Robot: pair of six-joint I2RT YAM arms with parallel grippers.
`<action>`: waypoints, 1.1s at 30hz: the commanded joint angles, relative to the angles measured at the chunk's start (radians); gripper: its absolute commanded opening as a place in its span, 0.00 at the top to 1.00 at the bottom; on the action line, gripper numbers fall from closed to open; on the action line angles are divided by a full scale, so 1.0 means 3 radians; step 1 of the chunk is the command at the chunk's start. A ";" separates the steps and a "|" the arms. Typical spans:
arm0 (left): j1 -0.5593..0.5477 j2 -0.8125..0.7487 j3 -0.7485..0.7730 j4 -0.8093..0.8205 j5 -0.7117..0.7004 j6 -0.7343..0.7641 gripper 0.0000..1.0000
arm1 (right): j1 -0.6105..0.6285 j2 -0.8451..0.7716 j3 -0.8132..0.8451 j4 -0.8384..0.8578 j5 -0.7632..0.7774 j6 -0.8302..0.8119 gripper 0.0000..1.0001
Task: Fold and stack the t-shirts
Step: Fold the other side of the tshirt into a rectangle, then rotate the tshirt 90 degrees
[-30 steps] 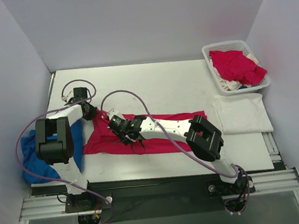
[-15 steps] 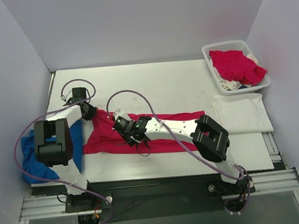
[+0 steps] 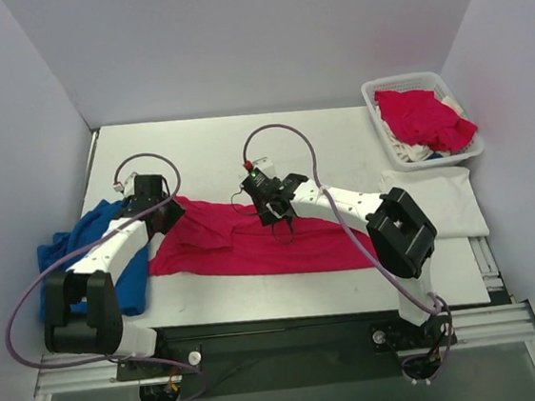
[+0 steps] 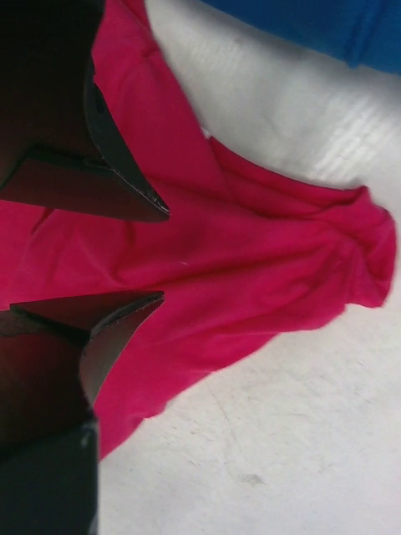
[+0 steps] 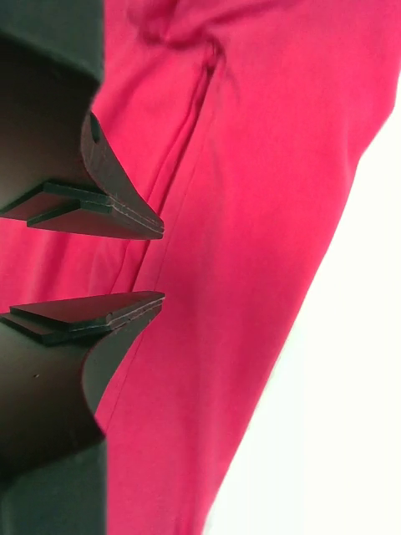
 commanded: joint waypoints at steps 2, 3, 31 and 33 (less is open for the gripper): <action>-0.0170 -0.0385 -0.0256 -0.0206 -0.0147 -0.0154 0.51 | -0.0060 -0.0275 -0.0149 -0.0115 0.0071 0.0132 0.67; -0.0191 -0.0446 -0.0378 -0.0201 -0.0157 -0.0159 0.51 | -0.0095 -0.0290 -0.0169 -0.0115 0.0056 0.0132 0.68; -0.0278 -0.0349 -0.0636 -0.0134 -0.0346 -0.0118 0.68 | -0.0285 -0.0428 -0.0435 -0.0085 0.0010 0.0204 0.71; -0.0278 -0.0385 -0.0630 -0.0195 -0.0371 -0.0113 0.78 | -0.0280 -0.0433 -0.0441 -0.0090 0.0015 0.0209 0.71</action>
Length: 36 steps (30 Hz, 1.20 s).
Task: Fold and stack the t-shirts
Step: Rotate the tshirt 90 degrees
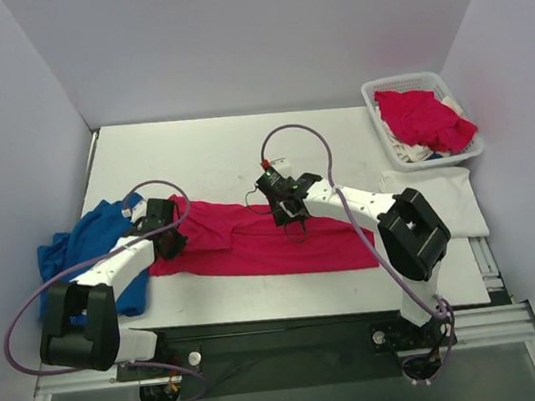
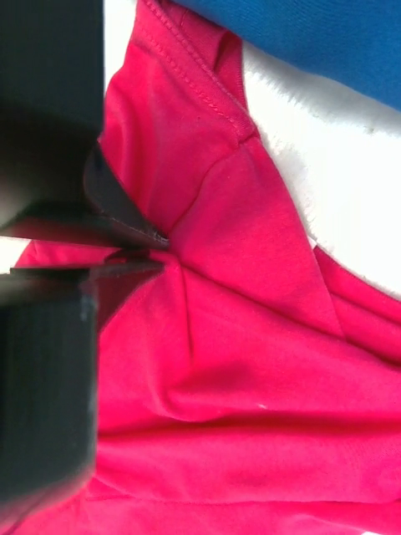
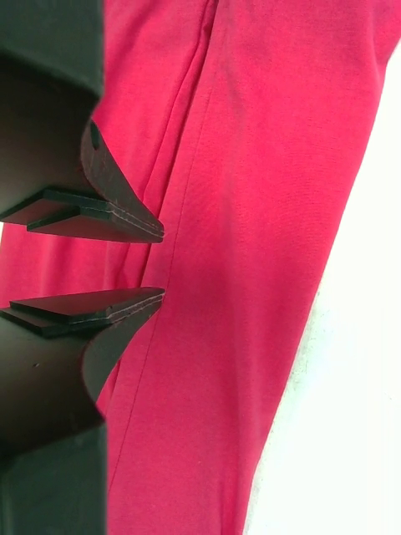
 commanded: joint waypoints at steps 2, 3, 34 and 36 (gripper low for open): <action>-0.0010 -0.0145 0.0059 0.0006 -0.0089 0.0022 0.94 | -0.0028 -0.0182 -0.0040 -0.0050 0.0029 0.0065 0.71; -0.0025 -0.0181 0.0049 -0.0050 -0.0130 0.0027 0.99 | -0.0028 -0.0176 -0.0040 -0.0050 0.0029 0.0070 0.71; -0.0536 -0.1035 -0.0366 -0.0655 -0.0642 -0.0301 0.56 | -0.0028 -0.0187 -0.0040 -0.0060 -0.0007 0.0080 0.73; -0.0546 -0.1030 -0.0239 -0.0644 -0.0698 -0.0244 0.53 | -0.0033 -0.0227 -0.0035 -0.0101 0.0065 0.0065 0.73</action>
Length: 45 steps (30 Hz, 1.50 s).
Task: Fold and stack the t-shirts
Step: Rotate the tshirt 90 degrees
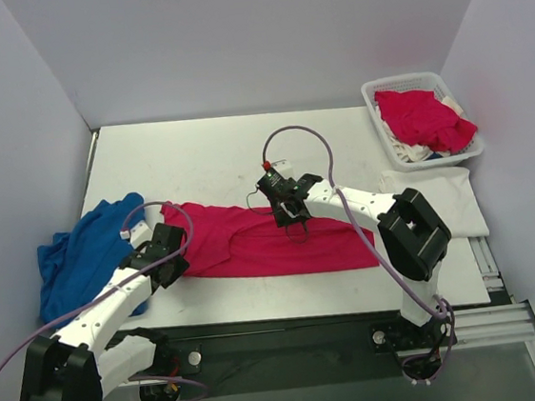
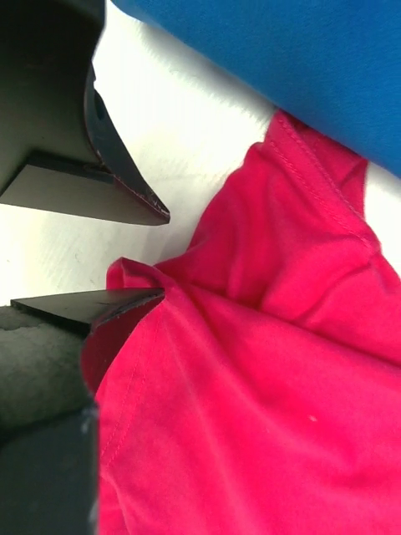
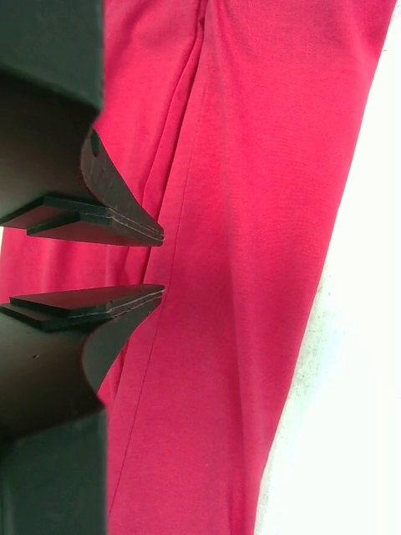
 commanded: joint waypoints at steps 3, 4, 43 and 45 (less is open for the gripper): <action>-0.0048 0.0003 0.0368 0.0120 -0.0224 0.0143 0.52 | -0.0062 -0.0279 -0.0007 -0.0162 0.0225 0.0001 0.72; -0.0058 0.0018 0.0434 0.0140 -0.0234 0.0148 0.52 | -0.0078 -0.0294 -0.0027 -0.0178 0.0246 0.0006 0.72; 0.0335 0.4343 0.4585 -0.0100 0.0332 0.0607 0.49 | -0.0983 -0.0422 -0.0196 -0.0250 0.0113 -0.0208 0.70; 0.0356 0.4644 0.5069 -0.0028 0.0527 0.0740 0.49 | -0.0973 -0.0473 -0.0212 -0.0260 0.0067 -0.0295 0.70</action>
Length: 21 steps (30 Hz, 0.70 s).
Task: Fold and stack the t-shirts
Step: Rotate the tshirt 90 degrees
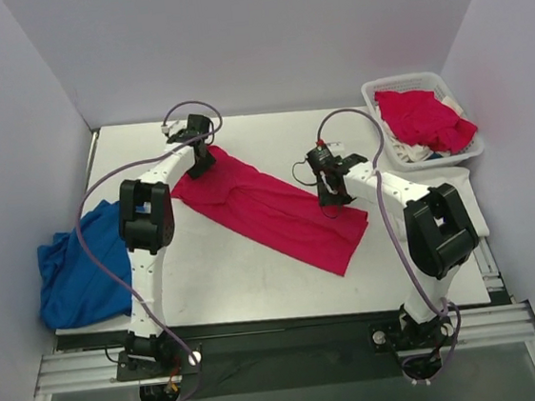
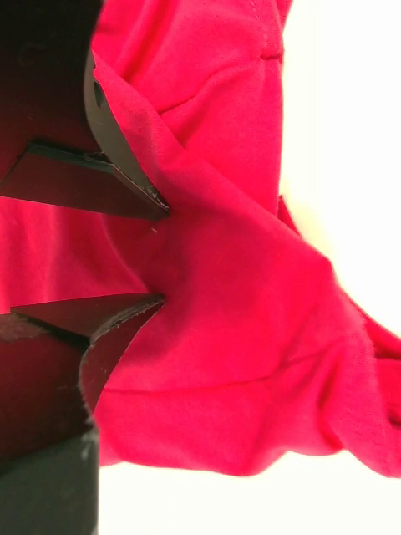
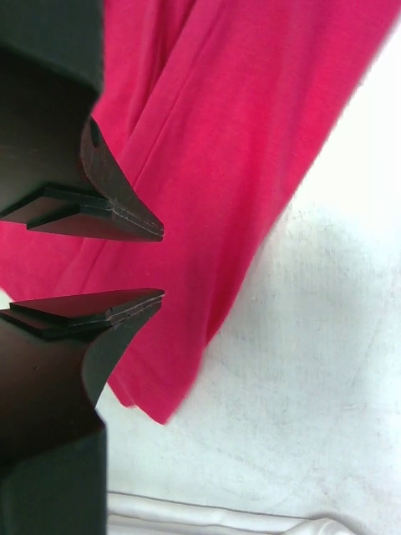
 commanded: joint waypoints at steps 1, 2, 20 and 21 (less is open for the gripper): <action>0.0049 0.0481 0.0673 0.0061 0.0618 0.0388 0.49 | 0.0031 -0.0200 0.0076 -0.0130 -0.0047 -0.0172 0.69; 0.0065 0.0578 0.0827 0.0111 0.0747 0.0460 0.49 | 0.0041 -0.0250 0.0066 -0.0135 -0.0088 -0.0233 0.69; 0.0300 0.0360 0.0258 0.2849 0.2461 0.0609 0.39 | 0.0895 -0.0016 -0.0231 -0.0166 -0.0410 -0.0494 0.68; 0.0320 0.0131 -0.0068 0.3010 0.2405 0.0543 0.39 | 0.0915 -0.0006 -0.0277 -0.0161 -0.0421 -0.0489 0.68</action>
